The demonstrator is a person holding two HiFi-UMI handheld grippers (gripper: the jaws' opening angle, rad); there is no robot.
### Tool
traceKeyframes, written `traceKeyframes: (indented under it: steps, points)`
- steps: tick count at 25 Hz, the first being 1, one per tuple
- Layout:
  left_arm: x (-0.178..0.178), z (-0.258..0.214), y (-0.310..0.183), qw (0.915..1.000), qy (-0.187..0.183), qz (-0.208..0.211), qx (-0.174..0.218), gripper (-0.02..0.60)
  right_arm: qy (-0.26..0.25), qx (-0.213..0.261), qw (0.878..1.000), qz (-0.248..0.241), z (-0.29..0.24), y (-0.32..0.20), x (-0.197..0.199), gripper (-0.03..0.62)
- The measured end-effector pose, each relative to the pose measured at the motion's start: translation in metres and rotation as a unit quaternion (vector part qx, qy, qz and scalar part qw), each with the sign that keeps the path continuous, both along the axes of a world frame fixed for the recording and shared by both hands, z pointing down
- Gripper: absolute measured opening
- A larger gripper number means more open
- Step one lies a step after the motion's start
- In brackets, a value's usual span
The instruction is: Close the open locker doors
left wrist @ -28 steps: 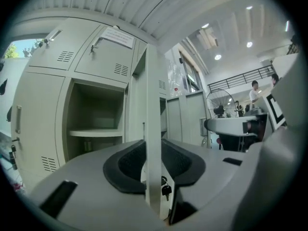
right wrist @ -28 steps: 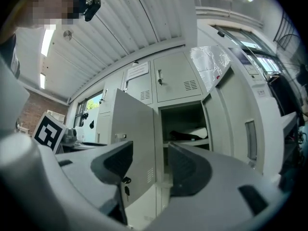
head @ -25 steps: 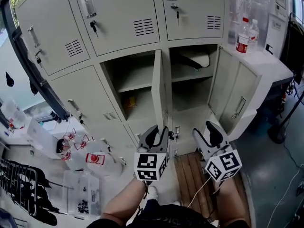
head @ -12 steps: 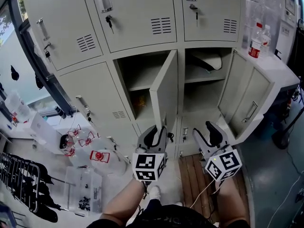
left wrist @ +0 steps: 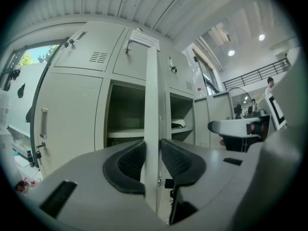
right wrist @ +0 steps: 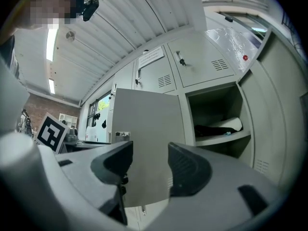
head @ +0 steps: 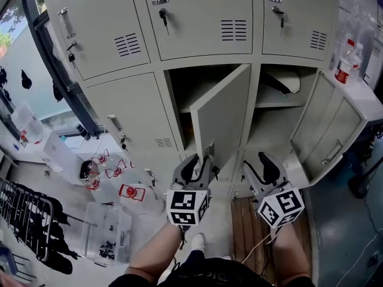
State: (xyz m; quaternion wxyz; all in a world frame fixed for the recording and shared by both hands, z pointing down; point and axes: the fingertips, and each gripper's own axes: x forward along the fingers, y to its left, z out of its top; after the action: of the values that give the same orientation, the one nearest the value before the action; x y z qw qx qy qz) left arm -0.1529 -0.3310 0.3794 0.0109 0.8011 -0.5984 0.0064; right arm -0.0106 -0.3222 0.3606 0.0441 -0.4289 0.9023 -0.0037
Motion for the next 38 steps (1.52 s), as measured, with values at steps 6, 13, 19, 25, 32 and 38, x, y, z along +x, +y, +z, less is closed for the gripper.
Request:
traceKeyframes:
  steps: [6, 13, 19, 25, 32, 38]
  points:
    - [-0.025, 0.0, -0.017, 0.9999, 0.007, -0.01, 0.003, 0.12, 0.004, -0.001, 1.0, -0.007, -0.001, -0.016, -0.022, 0.216]
    - [-0.053, -0.002, -0.04, 0.9996, 0.018, -0.021, 0.007, 0.128, 0.003, -0.007, 1.0, -0.005, 0.001, -0.039, -0.044, 0.216]
    - [-0.076, -0.001, -0.066, 0.9992, 0.022, -0.031, 0.008, 0.116, 0.002, -0.01, 1.0, -0.003, 0.002, -0.059, -0.061, 0.216]
    - [-0.092, -0.001, -0.091, 0.999, 0.025, -0.037, 0.011, 0.104, 0.002, -0.011, 1.0, 0.005, 0.002, -0.079, -0.071, 0.216]
    - [-0.103, -0.002, -0.114, 0.9989, 0.016, -0.04, 0.016, 0.098, -0.002, -0.012, 1.0, 0.016, 0.004, -0.098, -0.078, 0.216]
    - [-0.107, -0.003, -0.129, 0.9979, -0.018, -0.058, 0.023, 0.097, -0.007, -0.016, 1.0, 0.026, 0.006, -0.11, -0.08, 0.216]
